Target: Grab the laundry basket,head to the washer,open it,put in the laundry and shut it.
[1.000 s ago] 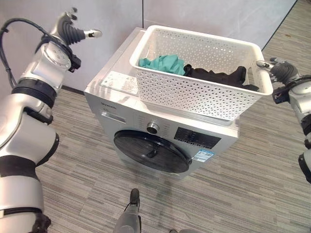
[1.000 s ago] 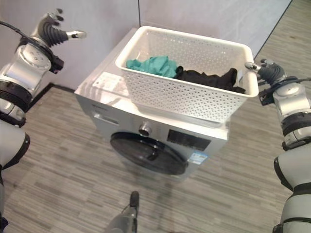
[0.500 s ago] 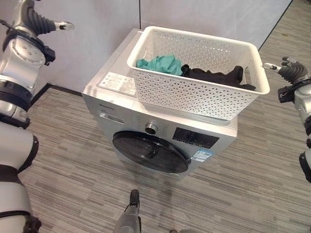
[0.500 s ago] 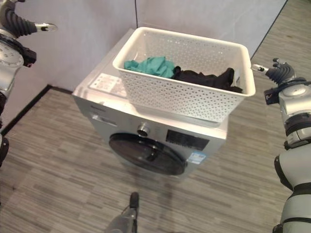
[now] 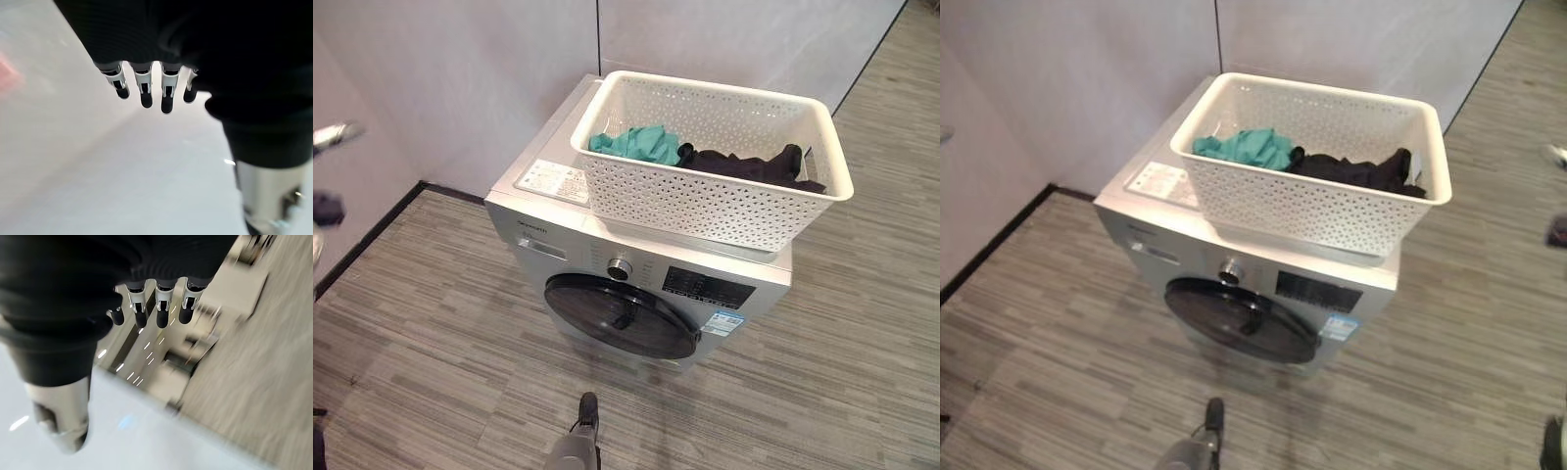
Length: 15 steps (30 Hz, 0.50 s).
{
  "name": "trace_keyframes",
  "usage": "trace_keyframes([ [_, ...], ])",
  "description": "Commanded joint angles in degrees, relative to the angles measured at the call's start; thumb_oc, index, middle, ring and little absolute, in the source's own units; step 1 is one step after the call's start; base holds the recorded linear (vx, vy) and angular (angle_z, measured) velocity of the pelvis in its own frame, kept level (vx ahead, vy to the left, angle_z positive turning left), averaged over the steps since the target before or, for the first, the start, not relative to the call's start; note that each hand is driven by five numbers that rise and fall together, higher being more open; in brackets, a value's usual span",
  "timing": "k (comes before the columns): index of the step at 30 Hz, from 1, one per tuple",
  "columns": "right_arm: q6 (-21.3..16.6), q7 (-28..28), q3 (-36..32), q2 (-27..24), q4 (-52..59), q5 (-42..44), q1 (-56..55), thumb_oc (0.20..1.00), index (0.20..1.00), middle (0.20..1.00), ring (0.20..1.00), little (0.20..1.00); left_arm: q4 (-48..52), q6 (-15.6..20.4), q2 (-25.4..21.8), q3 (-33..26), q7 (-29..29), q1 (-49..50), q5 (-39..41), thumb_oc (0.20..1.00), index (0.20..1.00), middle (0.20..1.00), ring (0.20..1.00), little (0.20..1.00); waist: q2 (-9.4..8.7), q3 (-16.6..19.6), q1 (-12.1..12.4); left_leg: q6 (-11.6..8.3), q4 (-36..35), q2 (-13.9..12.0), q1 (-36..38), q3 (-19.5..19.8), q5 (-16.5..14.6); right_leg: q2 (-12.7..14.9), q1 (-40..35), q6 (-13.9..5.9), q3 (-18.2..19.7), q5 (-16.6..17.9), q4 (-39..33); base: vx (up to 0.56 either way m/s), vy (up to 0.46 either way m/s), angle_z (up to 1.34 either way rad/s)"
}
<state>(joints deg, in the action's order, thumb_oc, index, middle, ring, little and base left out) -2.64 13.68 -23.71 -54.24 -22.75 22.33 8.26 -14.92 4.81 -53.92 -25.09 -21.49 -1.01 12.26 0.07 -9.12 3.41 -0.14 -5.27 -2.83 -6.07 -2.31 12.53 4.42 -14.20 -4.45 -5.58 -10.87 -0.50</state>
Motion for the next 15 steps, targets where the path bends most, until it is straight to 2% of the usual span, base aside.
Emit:
trace_keyframes([
  [1,-2.24,0.41,-0.67,5.57,3.02,-5.83,-2.48,1.0,1.0,1.0,1.0,1.0,-3.81,0.56,0.81,-5.02,-0.09,1.43,-3.94,1.0,1.0,1.0,1.0,1.0,-1.4,1.66,0.73,-3.38,2.23,-4.43,7.78,1.58,-11.92,5.52,6.39,-2.72,-0.87,9.21,-3.42,-0.02,-0.043,-0.09],
  [3,-1.93,-0.01,-1.35,11.13,4.51,-7.85,-7.27,1.0,1.0,1.0,1.0,1.0,-5.18,0.13,5.89,-6.21,0.32,6.59,-4.6,1.0,1.0,1.0,1.0,1.0,-1.31,1.62,0.62,-3.31,2.54,-4.51,7.69,1.61,-12.0,5.48,6.33,-2.47,-0.87,9.19,-3.46,-0.05,-0.063,-0.09],
  [4,-1.84,-0.38,-1.26,16.21,5.2,-10.04,-11.36,1.0,1.0,1.0,1.0,1.0,-5.67,0.35,11.37,-5.87,1.33,10.78,-4.44,1.0,1.0,1.0,1.0,1.0,-1.27,1.53,0.56,-3.26,3.06,-4.54,7.39,1.74,-12.09,5.49,6.36,-2.27,-0.83,9.27,-3.65,-0.06,-0.071,-0.08],
  [5,-1.99,-0.64,-0.55,18.81,4.65,-11.0,-13.58,1.0,1.0,1.0,1.0,1.0,-5.6,1.15,15.26,-5.31,2.06,12.83,-3.23,1.0,1.0,1.0,1.0,1.0,-1.33,1.27,0.73,-3.26,3.32,-4.56,7.11,1.78,-12.0,5.52,6.35,-2.17,-0.88,9.31,-3.79,-0.08,-0.072,-0.11],
  [7,-2.02,-1.67,1.83,23.06,3.69,-13.47,-17.61,1.0,1.0,1.0,1.0,1.0,-8.83,2.76,22.02,-2.47,3.04,14.56,0.41,1.0,1.0,1.0,1.0,1.0,-1.41,0.99,0.62,-3.34,3.69,-4.67,7.15,1.76,-12.23,5.48,6.07,-2.08,-1.09,9.19,-3.94,-0.04,-0.058,0.03],
  [8,-2.03,-1.66,1.8,23.06,3.71,-13.5,-17.7,1.0,1.0,1.0,1.0,1.0,-8.98,2.89,21.99,-2.37,3.04,14.55,0.45,1.0,1.0,1.0,1.0,1.0,-1.38,1.26,0.63,-3.39,3.5,-4.7,7.26,1.82,-12.54,5.45,5.96,-2.12,-1.11,8.96,-4.09,-0.06,-0.063,0.13],
  [9,-2.35,-2.65,5.4,26.91,0.86,-14.7,-20.05,1.0,1.0,1.0,1.0,1.0,-15.78,3.72,26.81,2.75,3.87,13.82,3.09,1.0,1.0,1.0,1.0,1.0,-1.45,0.9,0.36,-3.43,3.71,-4.8,6.92,1.81,-12.21,5.42,6.21,-1.89,-1.17,8.92,-3.79,-0.09,-0.057,0.07],
  [10,-2.92,-2.76,8.15,29.11,-2.82,-13.77,-20.05,1.0,1.0,1.0,1.0,1.0,-20.89,4.01,29.47,6.39,4.59,12.8,5.19,1.0,1.0,1.0,1.0,1.0,-1.47,0.47,0.24,-3.43,4.07,-4.86,6.62,1.85,-11.64,5.32,6.39,-1.66,-1.16,8.99,-3.34,-0.09,-0.058,0.05],
  [11,-3.03,-2.76,8.15,29.07,-3.0,-13.74,-19.97,1.0,1.0,1.0,1.0,1.0,-21.14,4.16,29.42,6.47,4.61,12.66,5.25,1.0,1.0,1.0,1.0,1.0,-1.47,0.65,0.21,-3.5,3.91,-4.88,6.72,1.92,-11.97,5.29,6.28,-1.69,-1.23,8.71,-3.45,-0.06,-0.048,0.02],
  [13,-3.37,-3.1,13.6,32.4,-8.42,-13.27,-19.66,1.0,1.0,1.0,1.0,1.0,-27.96,4.12,34.32,12.07,6.5,10.71,10.91,1.0,1.0,1.0,1.0,1.0,-1.28,0.1,-0.16,-3.64,4.4,-5.1,6.18,2.37,-11.42,4.87,6.4,-1.25,-1.16,8.2,-2.73,-0.1,-0.068,0.15],
  [14,-3.6,-2.76,19.09,34.78,-11.77,-13.76,-18.54,1.0,1.0,1.0,1.0,1.0,-35.88,3.75,38.26,16.16,7.82,8.49,14.7,1.0,1.0,1.0,1.0,1.0,-1.05,-0.23,-0.52,-3.85,4.78,-5.42,5.39,3.03,-10.7,4.22,6.58,-0.69,-0.97,7.63,-2.14,-0.12,-0.068,0.23],
  [15,-3.6,-2.76,19.09,34.78,-11.79,-13.75,-18.53,1.0,1.0,1.0,1.0,1.0,-35.9,3.76,38.26,16.16,7.82,8.48,14.7,1.0,1.0,1.0,1.0,1.0,-1.05,-0.24,-0.53,-3.85,4.79,-5.43,5.37,3.05,-10.7,4.21,6.58,-0.69,-0.99,7.62,-2.14,-0.13,-0.12,0.24],
])
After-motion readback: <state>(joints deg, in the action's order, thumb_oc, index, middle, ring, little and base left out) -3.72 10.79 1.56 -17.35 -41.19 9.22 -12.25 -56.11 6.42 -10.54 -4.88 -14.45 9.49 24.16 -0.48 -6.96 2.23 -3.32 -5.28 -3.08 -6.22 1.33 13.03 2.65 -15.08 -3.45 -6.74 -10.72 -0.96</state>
